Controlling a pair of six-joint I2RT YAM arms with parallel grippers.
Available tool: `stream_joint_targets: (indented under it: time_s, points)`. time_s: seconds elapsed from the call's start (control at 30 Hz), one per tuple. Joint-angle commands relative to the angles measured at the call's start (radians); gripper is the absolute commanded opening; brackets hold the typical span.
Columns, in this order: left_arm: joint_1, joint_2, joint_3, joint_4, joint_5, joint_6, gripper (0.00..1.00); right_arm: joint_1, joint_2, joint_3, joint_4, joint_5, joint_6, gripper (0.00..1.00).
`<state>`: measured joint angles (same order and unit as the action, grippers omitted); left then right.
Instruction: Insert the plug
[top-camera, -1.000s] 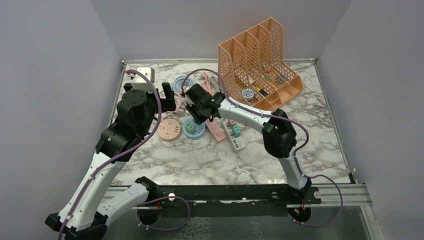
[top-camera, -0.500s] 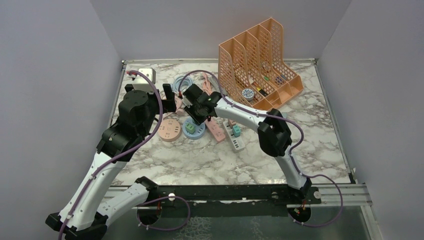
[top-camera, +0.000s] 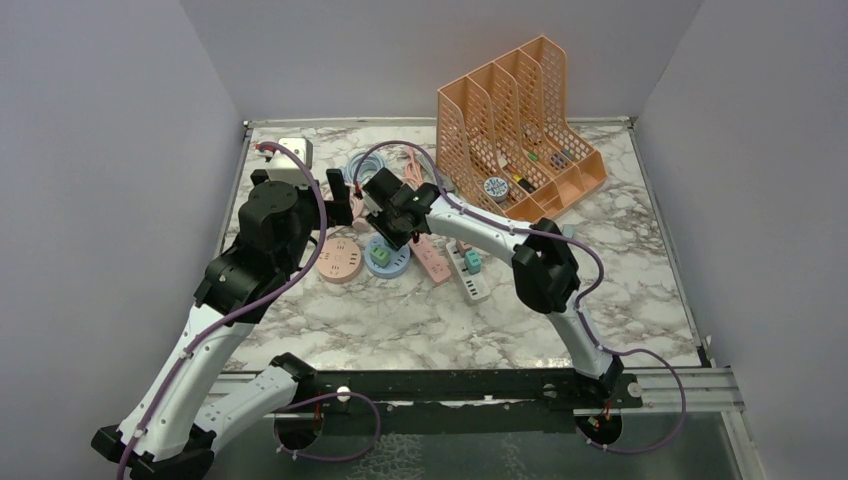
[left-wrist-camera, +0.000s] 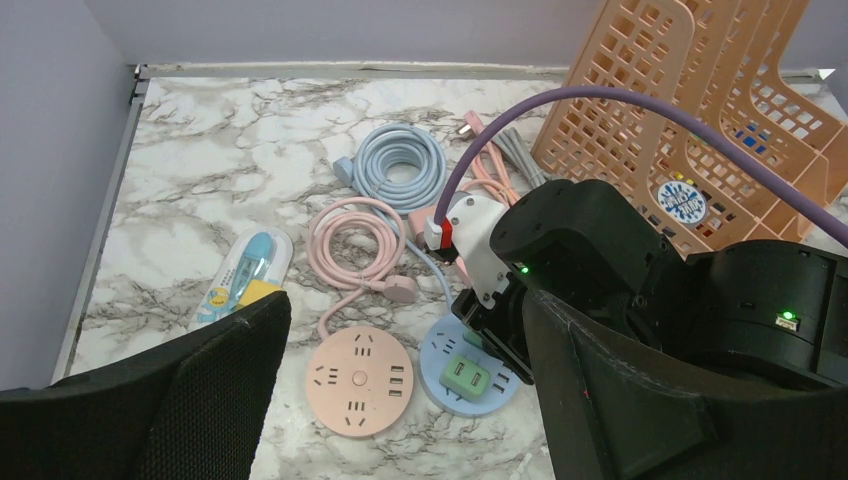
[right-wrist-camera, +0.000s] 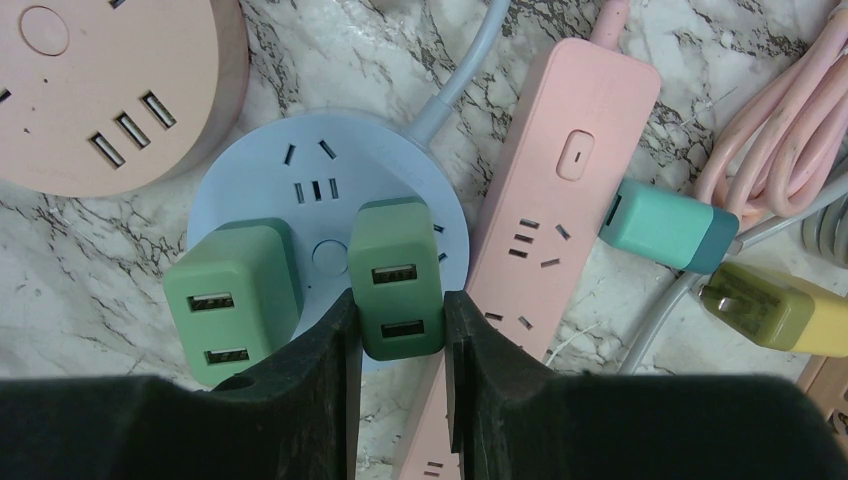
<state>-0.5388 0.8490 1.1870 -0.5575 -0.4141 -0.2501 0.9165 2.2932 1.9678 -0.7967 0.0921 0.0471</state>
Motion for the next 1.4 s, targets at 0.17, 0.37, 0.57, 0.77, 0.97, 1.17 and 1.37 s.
stream_joint_targets:
  time_s: [0.17, 0.37, 0.57, 0.77, 0.97, 1.17, 1.37]
  points:
    - [-0.003, -0.011, 0.009, -0.012, -0.015, -0.008, 0.89, 0.002, 0.147, -0.126, -0.123, -0.045, 0.048, 0.03]
    - [-0.002, 0.005, 0.041, -0.027, 0.007, -0.022, 0.89, -0.004, -0.007, -0.036, -0.107, -0.045, 0.121, 0.39]
    - [-0.004, 0.024, 0.056, -0.051, 0.031, -0.055, 0.93, -0.011, -0.094, 0.006, -0.082, -0.042, 0.16, 0.52]
    - [-0.003, 0.044, 0.031, -0.062, 0.053, -0.081, 0.99, -0.025, -0.272, -0.139, 0.012, -0.013, 0.225, 0.57]
    - [-0.004, 0.084, -0.038, -0.034, 0.089, -0.084, 0.99, -0.082, -0.522, -0.405, 0.183, 0.149, 0.347, 0.56]
    - [-0.001, 0.106, -0.13, 0.04, 0.077, -0.133, 0.96, -0.178, -0.656, -0.598, 0.194, 0.279, 0.468, 0.56]
    - [-0.002, 0.119, -0.193, 0.129, 0.148, -0.198, 0.94, -0.246, -0.646, -0.704, 0.152, 0.391, 0.606, 0.59]
